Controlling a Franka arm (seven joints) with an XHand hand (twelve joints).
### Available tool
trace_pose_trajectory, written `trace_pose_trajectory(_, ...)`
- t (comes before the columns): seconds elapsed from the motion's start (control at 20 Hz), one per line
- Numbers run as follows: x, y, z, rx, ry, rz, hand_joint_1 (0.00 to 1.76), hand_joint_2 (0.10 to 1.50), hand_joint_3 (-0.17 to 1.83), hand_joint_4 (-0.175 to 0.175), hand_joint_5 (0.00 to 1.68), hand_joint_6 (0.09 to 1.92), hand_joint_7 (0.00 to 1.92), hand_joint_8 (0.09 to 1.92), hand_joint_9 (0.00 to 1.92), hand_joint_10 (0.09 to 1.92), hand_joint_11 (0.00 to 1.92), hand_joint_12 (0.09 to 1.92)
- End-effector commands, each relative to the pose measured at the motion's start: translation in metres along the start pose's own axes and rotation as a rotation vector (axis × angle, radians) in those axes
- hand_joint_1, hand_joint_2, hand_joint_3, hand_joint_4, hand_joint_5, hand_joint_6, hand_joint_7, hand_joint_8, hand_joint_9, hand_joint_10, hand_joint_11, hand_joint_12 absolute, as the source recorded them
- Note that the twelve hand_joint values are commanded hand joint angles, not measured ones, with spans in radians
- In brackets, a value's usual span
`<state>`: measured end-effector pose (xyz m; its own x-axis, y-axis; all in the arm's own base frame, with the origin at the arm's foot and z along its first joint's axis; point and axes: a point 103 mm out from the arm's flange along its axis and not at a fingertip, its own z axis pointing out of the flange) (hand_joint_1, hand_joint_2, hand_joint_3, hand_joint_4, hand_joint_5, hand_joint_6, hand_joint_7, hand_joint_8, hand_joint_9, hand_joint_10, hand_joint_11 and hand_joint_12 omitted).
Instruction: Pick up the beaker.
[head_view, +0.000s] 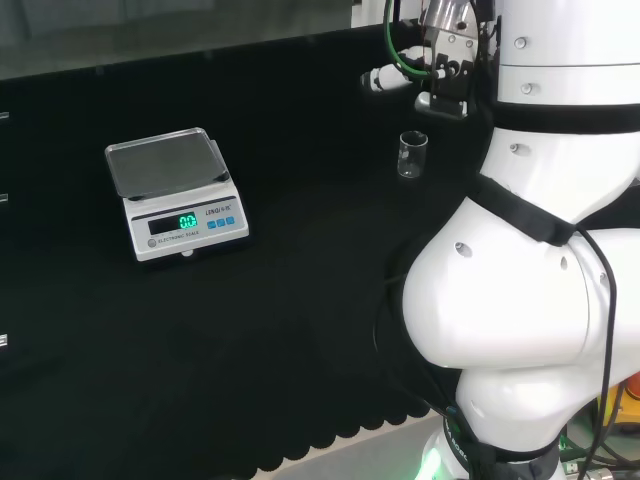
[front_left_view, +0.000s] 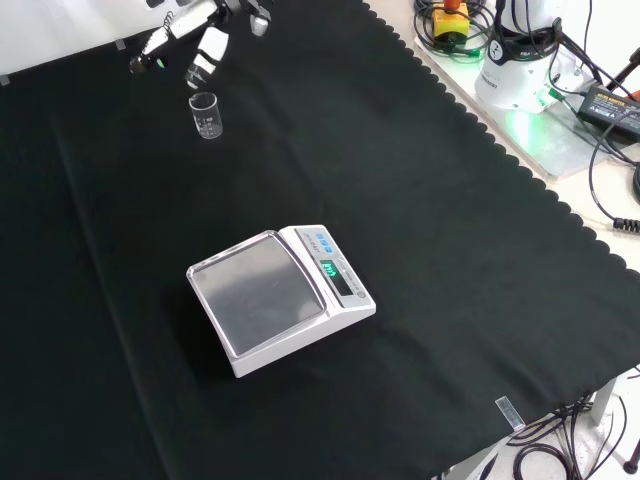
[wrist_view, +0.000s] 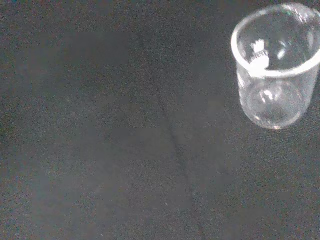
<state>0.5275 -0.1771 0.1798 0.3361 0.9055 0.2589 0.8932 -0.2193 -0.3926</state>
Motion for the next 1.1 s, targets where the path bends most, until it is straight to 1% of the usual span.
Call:
trace_pose_trajectory(0.05, -0.014, 0.002, 0.02, 0.04, 0.028, 0.053, 0.23, 0.97, 0.19, -0.041, 0.01, 0.09, 0.0, 0.34, 0.0, 0.45, 0.0, 1.37)
trace_pose_trajectory(0.3, -0.019, 0.006, 0.04, 0.081, 0.035, 0.071, 0.23, 0.97, 0.19, -0.042, 0.02, 0.09, 0.0, 0.36, 0.0, 0.46, 0.0, 1.37)
trace_pose_trajectory(0.65, -0.024, 0.012, 0.059, 0.12, 0.049, 0.092, 0.23, 0.97, 0.19, -0.044, 0.02, 0.09, 0.0, 0.37, 0.0, 0.46, 0.0, 1.36)
trace_pose_trajectory(0.95, -0.035, 0.011, 0.067, 0.154, 0.053, 0.104, 0.24, 0.97, 0.19, -0.045, 0.02, 0.09, 0.0, 0.37, 0.0, 0.46, 0.0, 1.36)
trace_pose_trajectory(1.0, -0.036, 0.011, 0.067, 0.156, 0.044, 0.108, 0.25, 0.97, 0.18, -0.045, 0.02, 0.09, 0.0, 0.37, 0.0, 0.46, 0.0, 1.36)
trace_pose_trajectory(1.1, -0.037, 0.011, 0.068, 0.152, 0.03, 0.116, 0.31, 0.96, 0.17, -0.048, 0.02, 0.09, 0.0, 0.39, 0.0, 0.52, 0.0, 1.37)
